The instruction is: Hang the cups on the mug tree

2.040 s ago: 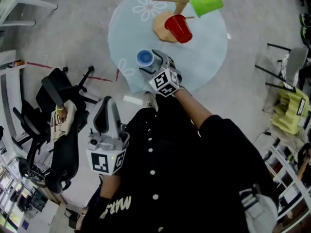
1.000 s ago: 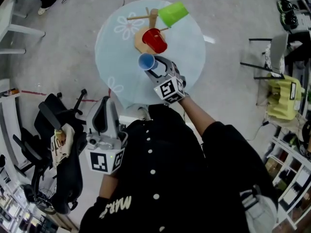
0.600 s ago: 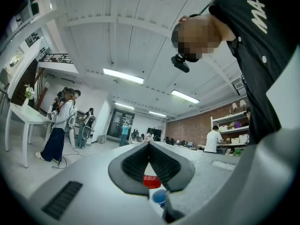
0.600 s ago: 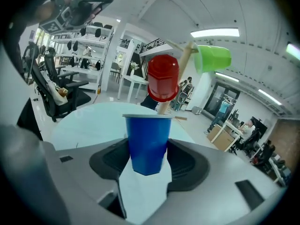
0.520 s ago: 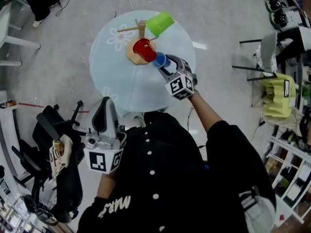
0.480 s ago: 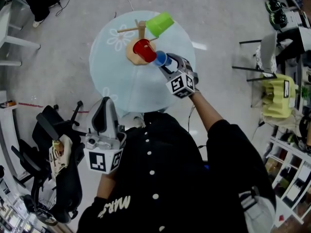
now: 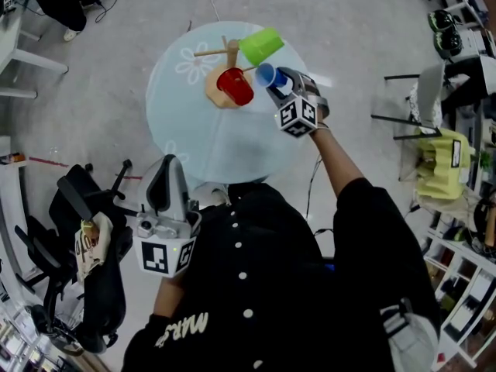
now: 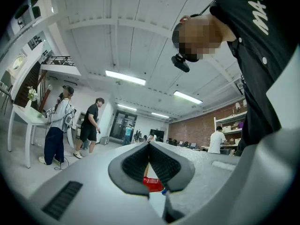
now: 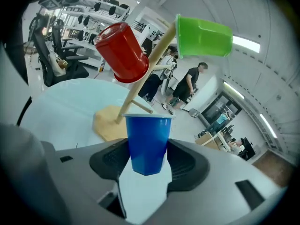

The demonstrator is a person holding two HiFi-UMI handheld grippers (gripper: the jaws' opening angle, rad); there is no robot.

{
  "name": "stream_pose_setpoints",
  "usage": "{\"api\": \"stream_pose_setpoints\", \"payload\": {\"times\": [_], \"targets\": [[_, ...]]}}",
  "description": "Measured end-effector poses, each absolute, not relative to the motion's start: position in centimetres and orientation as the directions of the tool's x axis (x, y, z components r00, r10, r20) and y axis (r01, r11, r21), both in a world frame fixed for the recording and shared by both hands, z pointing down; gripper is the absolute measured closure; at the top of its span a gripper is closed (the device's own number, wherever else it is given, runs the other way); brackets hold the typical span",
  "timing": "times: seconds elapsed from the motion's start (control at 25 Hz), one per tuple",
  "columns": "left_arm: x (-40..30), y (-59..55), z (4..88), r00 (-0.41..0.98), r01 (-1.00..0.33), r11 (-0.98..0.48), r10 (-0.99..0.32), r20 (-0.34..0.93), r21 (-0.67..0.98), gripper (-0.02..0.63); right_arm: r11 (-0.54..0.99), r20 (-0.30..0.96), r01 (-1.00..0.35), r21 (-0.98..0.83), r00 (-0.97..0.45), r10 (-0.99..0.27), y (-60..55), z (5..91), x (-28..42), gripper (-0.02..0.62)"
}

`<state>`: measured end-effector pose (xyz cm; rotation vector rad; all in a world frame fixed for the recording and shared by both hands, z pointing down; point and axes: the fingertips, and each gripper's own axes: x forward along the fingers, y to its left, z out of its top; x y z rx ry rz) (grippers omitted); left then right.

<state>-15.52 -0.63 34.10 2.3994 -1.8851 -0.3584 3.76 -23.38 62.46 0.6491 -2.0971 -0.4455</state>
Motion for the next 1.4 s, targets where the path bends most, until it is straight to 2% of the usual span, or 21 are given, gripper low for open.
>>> {"api": "stream_pose_setpoints", "payload": {"times": [0.44, 0.76, 0.88, 1.4], "targets": [[-15.6, -0.9, 34.4, 0.201, -0.951, -0.226, -0.971, -0.130, 0.211, 0.612, 0.647, 0.602, 0.096, 0.757, -0.490, -0.631, -24.9, 61.1, -0.3, 0.344], [-15.8, -0.7, 35.0, 0.188, -0.955, -0.209, -0.975, -0.116, 0.211, 0.612, 0.552, 0.579, 0.231, 0.801, -0.533, -0.618, -23.7, 62.4, -2.2, 0.342], [-15.8, -0.6, 35.1, 0.185, -0.956, -0.205, -0.977, -0.111, 0.209, 0.612, 0.548, 0.586, 0.253, 0.797, -0.543, -0.601, -23.0, 63.0, -2.6, 0.341], [-15.5, -0.5, 35.2, 0.191, -0.956, -0.209, -0.976, -0.102, 0.206, 0.612, 0.561, 0.565, 0.205, 0.802, -0.566, -0.601, -21.7, 63.2, -3.1, 0.328]]}}
